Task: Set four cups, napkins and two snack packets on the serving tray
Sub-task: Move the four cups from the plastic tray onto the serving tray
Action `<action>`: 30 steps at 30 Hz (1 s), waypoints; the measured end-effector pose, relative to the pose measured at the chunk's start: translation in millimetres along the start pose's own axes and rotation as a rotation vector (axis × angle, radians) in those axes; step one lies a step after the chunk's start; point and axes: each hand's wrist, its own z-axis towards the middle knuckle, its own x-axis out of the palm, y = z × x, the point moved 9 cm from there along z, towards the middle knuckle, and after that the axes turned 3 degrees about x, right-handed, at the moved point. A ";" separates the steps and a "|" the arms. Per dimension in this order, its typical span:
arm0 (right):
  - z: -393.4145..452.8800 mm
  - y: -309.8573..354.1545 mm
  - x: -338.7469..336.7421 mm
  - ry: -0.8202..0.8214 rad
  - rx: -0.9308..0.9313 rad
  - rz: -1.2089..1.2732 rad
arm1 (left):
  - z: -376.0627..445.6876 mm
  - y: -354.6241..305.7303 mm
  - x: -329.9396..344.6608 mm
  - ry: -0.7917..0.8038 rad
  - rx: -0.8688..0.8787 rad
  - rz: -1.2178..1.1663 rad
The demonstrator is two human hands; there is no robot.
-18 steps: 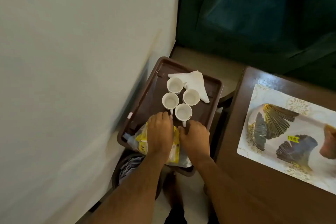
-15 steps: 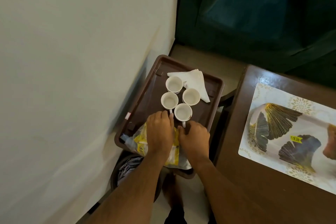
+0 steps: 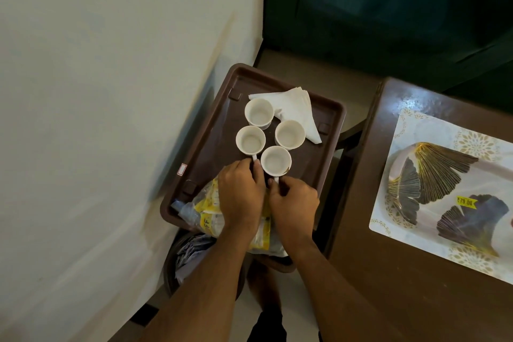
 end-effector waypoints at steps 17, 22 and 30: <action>-3.8 -10.5 -10.0 -0.093 -0.001 0.126 | 1.7 10.9 3.5 -0.076 -0.096 0.006; -8.2 -12.9 -18.0 -0.104 -0.029 0.141 | -9.1 2.6 -7.6 -0.134 -0.030 -0.001; -19.2 -12.9 -57.5 -0.177 -0.081 0.222 | -38.5 -28.9 -23.8 -0.204 0.043 0.003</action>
